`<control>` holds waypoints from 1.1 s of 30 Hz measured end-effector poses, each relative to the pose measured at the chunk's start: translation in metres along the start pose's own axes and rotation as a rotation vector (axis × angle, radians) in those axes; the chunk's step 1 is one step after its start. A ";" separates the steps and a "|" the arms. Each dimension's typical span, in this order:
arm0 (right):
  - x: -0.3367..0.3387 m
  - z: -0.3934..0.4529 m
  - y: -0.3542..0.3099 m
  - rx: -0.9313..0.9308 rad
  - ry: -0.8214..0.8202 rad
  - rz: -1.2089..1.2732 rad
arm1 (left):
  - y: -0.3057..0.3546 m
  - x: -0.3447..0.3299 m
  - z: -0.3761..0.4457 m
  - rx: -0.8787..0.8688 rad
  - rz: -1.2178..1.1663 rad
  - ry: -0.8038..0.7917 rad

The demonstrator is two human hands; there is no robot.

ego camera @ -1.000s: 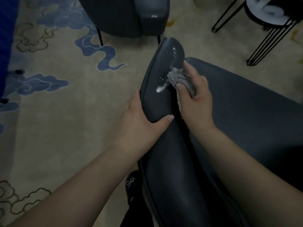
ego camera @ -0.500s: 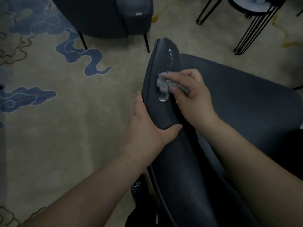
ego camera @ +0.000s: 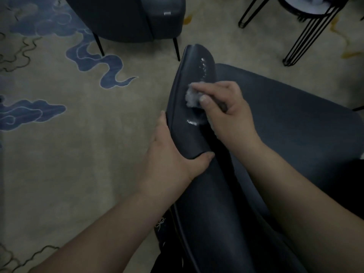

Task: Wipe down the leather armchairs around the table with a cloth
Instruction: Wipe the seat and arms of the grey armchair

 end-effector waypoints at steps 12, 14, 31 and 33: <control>0.004 -0.001 0.000 0.236 -0.231 -0.046 | 0.000 0.001 -0.003 0.022 0.000 0.005; 0.009 0.003 0.004 0.220 -0.235 -0.045 | 0.000 0.001 -0.003 0.026 0.015 0.011; 0.002 -0.005 0.001 0.317 -0.271 -0.042 | 0.004 -0.001 -0.001 0.039 0.060 0.043; 0.003 0.002 0.002 0.324 -0.271 -0.077 | 0.003 -0.002 -0.001 0.039 0.080 0.044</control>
Point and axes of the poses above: each hand's wrist, its own z-axis towards the middle knuckle, its own x-axis out of the back of the hand, y = z × x, the point moved 2 cm from there along z, towards the middle knuckle
